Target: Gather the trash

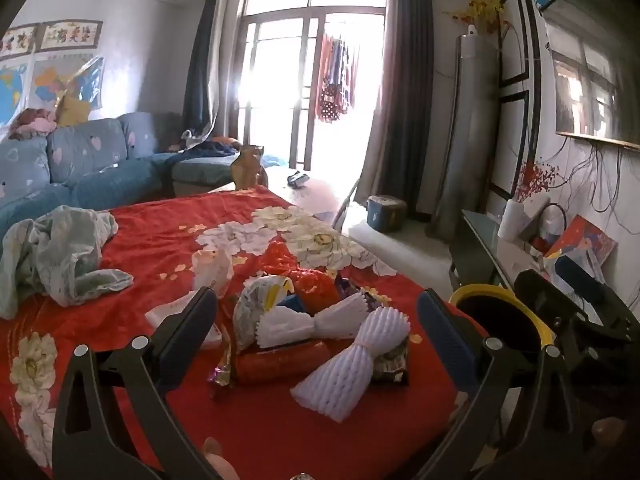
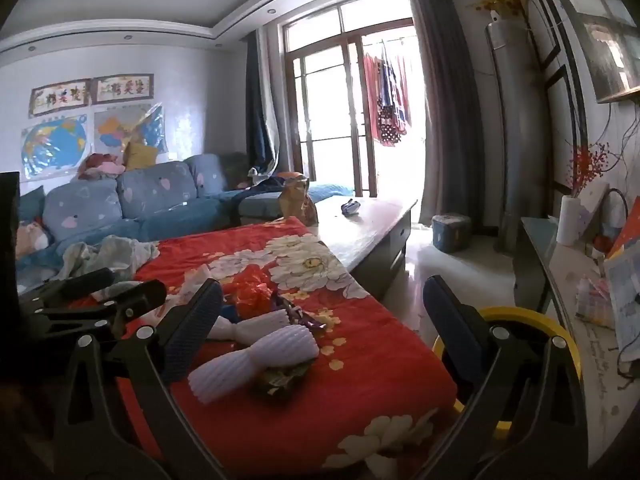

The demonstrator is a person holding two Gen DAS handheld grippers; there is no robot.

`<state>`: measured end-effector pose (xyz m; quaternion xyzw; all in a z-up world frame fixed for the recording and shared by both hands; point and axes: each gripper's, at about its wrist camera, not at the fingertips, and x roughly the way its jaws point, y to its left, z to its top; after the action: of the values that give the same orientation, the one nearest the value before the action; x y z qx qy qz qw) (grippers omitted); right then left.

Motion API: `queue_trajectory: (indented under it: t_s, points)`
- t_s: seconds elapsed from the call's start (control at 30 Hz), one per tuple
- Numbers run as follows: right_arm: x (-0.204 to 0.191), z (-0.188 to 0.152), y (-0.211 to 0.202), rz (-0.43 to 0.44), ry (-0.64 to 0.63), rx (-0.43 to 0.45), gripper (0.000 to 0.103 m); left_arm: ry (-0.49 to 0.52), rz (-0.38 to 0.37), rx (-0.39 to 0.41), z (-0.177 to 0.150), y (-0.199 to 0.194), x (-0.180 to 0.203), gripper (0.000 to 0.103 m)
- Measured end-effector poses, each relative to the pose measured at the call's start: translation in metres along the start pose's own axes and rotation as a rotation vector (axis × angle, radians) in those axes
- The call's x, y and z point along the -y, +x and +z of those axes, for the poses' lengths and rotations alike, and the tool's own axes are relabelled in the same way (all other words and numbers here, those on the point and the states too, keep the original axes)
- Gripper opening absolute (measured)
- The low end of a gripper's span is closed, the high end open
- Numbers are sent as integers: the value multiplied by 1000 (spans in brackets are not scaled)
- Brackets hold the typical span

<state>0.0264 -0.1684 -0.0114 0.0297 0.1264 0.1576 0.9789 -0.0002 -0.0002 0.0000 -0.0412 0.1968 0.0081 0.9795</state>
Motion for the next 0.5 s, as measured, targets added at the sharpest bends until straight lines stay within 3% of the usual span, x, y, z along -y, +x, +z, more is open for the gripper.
queue_trajectory:
  t_s: [0.5]
  points:
    - [5,0,2,-20,7,12,92,-8,-9,10,3,-6,0,97]
